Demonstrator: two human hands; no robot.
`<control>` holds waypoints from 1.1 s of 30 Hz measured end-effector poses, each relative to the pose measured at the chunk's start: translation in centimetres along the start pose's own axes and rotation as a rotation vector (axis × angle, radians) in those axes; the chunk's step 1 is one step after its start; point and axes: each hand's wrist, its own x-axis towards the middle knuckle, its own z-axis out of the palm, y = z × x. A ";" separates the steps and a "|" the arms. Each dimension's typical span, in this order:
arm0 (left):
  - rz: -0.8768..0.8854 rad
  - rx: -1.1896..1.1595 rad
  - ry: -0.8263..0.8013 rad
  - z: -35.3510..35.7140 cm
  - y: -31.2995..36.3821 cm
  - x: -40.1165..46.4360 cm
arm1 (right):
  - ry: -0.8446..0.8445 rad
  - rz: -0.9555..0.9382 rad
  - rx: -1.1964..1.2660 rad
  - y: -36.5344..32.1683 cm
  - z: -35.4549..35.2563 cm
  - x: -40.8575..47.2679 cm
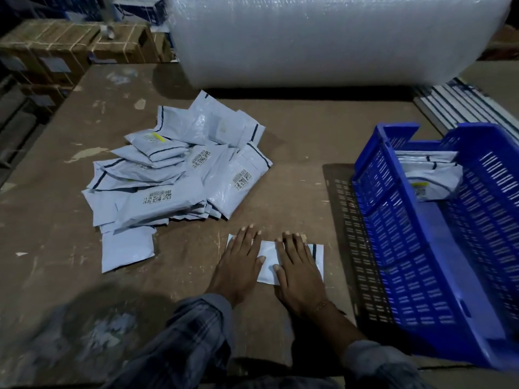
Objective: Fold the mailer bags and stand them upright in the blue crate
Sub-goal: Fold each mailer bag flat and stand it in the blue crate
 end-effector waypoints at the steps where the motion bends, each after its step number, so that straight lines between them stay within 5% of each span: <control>1: 0.001 -0.002 0.007 0.0 0.0 0.0 | 0.002 0.004 -0.020 -0.1 0.2 0.1; 33: 0.026 0.050 0.017 0.3 -0.2 0.3 | 0.019 0.010 -0.078 -0.2 0.8 0.8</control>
